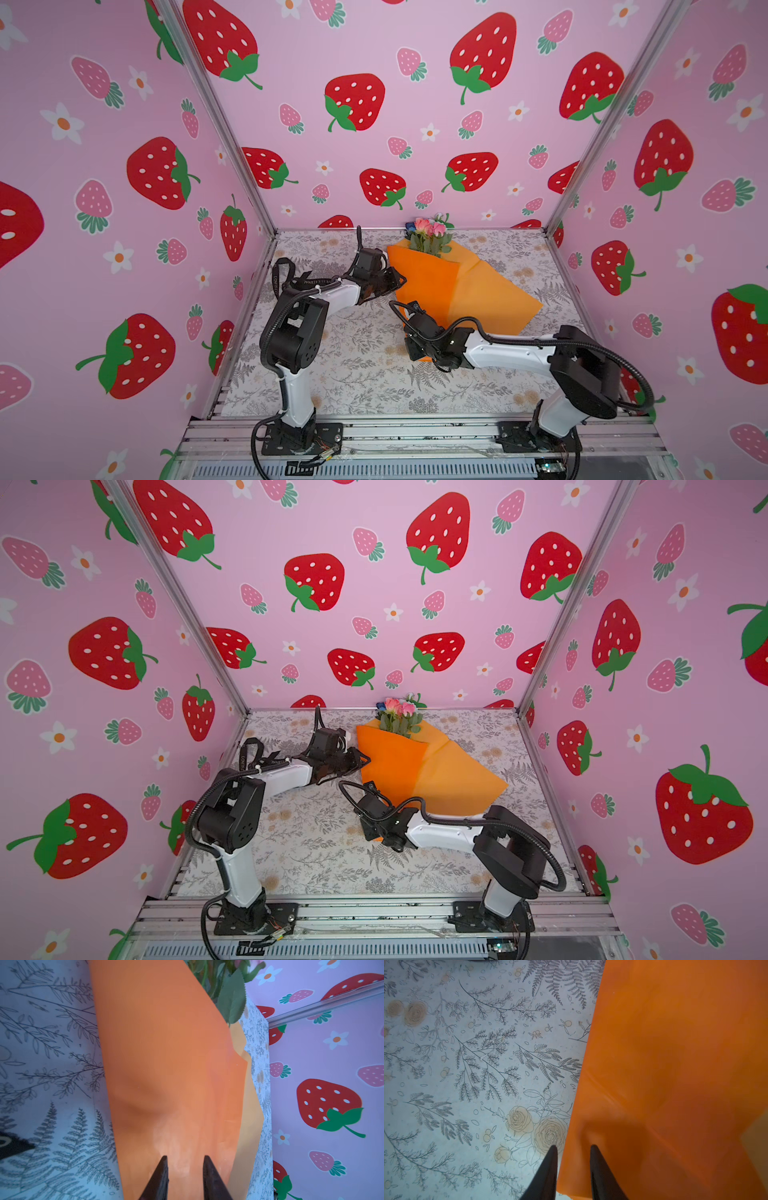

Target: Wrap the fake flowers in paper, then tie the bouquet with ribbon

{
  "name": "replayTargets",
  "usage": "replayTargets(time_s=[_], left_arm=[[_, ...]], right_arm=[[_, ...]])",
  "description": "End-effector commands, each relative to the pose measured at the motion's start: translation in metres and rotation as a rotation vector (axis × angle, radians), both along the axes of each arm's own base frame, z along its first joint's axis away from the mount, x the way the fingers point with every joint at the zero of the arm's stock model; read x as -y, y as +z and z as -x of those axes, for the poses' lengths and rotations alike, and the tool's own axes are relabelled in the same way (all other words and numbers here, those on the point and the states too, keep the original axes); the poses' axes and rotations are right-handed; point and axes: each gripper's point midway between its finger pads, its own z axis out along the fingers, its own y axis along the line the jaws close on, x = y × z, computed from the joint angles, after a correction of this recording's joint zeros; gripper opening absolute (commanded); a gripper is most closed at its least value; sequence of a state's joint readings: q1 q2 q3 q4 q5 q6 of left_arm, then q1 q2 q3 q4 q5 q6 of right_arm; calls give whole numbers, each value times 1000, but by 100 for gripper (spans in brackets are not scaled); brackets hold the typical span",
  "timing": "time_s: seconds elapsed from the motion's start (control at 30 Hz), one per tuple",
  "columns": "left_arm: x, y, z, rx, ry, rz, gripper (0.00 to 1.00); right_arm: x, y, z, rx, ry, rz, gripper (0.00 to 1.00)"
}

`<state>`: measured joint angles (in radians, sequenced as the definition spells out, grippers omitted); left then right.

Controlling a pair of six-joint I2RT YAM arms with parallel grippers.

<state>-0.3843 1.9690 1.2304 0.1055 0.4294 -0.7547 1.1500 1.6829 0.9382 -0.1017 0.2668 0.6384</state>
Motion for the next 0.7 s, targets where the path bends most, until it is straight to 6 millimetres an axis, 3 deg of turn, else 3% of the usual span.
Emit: replayTargets(time_s=[0.0, 0.3, 0.67], left_arm=[[1, 1, -19, 6, -7, 5, 27], [-1, -21, -56, -22, 35, 41, 21], [-14, -53, -88, -75, 94, 6, 19]], right_arm=[[-9, -7, 3, -25, 27, 5, 28], [-2, -43, 15, -110, 16, 43, 25], [-2, -53, 25, -167, 17, 12, 25]])
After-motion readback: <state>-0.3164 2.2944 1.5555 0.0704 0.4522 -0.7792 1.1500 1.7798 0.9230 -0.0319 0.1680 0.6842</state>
